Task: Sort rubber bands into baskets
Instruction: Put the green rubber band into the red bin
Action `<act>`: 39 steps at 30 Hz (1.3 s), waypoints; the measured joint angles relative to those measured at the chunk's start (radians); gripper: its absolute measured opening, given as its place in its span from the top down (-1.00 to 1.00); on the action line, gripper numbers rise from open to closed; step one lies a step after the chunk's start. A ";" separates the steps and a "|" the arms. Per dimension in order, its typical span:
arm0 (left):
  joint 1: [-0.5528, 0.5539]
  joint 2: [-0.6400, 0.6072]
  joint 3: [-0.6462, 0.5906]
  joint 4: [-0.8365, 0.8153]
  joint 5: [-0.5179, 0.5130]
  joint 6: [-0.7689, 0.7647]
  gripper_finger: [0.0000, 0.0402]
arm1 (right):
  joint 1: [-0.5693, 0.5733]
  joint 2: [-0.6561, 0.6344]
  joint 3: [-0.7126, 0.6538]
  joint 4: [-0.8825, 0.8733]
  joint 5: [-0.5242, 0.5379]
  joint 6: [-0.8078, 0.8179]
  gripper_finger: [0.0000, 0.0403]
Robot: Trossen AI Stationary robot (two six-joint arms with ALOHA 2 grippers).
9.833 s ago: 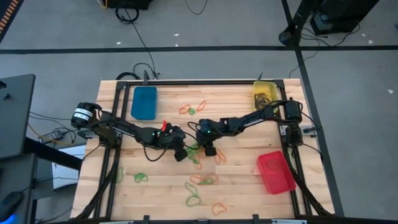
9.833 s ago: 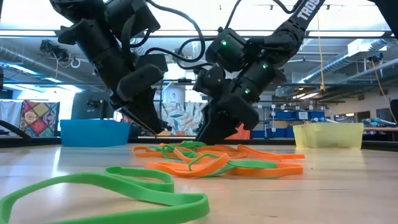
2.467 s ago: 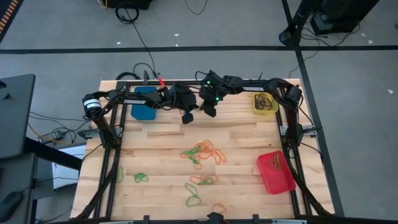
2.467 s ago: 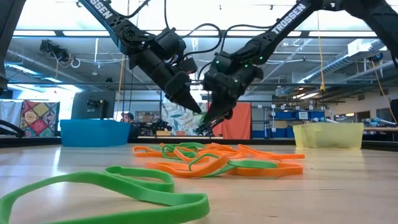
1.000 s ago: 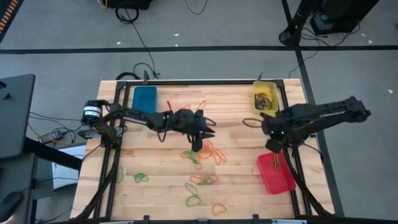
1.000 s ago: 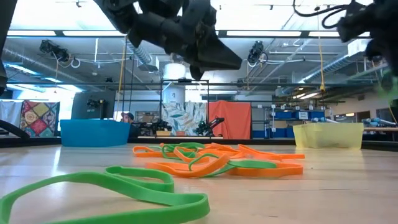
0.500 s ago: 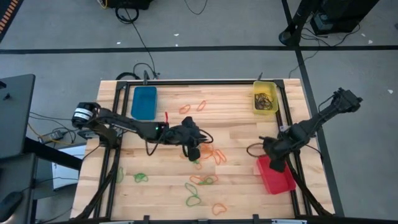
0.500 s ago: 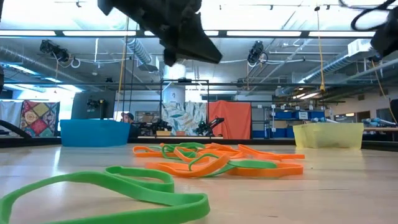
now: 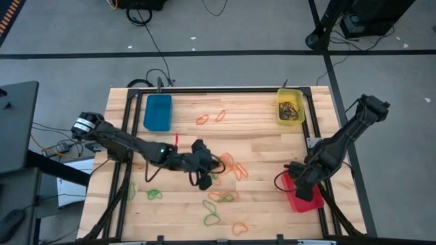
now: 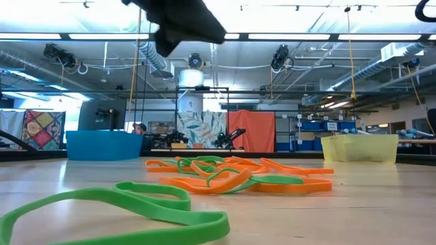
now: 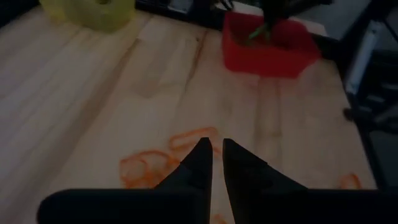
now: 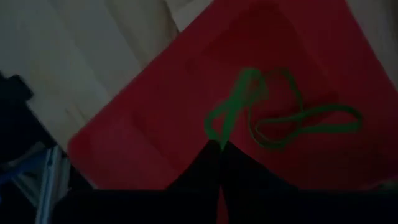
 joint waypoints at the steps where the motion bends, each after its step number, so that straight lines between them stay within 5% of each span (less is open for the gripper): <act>1: -0.013 -0.003 0.000 -0.023 0.011 -0.006 0.80 | 0.002 0.008 0.000 0.002 0.001 0.001 0.86; 5: -0.051 -0.002 0.000 -0.150 0.112 -0.034 0.79 | 0.010 0.037 0.000 0.005 -0.014 -0.030 0.74; 13: -0.076 0.002 -0.002 -0.300 0.092 -0.188 0.79 | 0.009 0.107 0.000 0.006 0.053 -0.109 0.56; 19: -0.079 0.003 -0.002 -0.322 0.176 -0.204 0.79 | -0.011 0.156 0.000 0.001 -0.032 -0.131 0.55; 25: -0.092 0.000 0.000 -0.514 0.326 -0.422 0.83 | -0.014 0.160 0.000 0.045 0.090 -0.089 0.55; 32: -0.185 0.000 -0.010 -0.854 0.322 -0.589 0.88 | -0.014 0.144 0.000 0.189 0.249 -0.124 0.55; 39: -0.265 0.000 -0.010 -0.887 0.319 -0.647 0.86 | -0.014 0.075 0.002 0.435 0.492 -0.359 0.55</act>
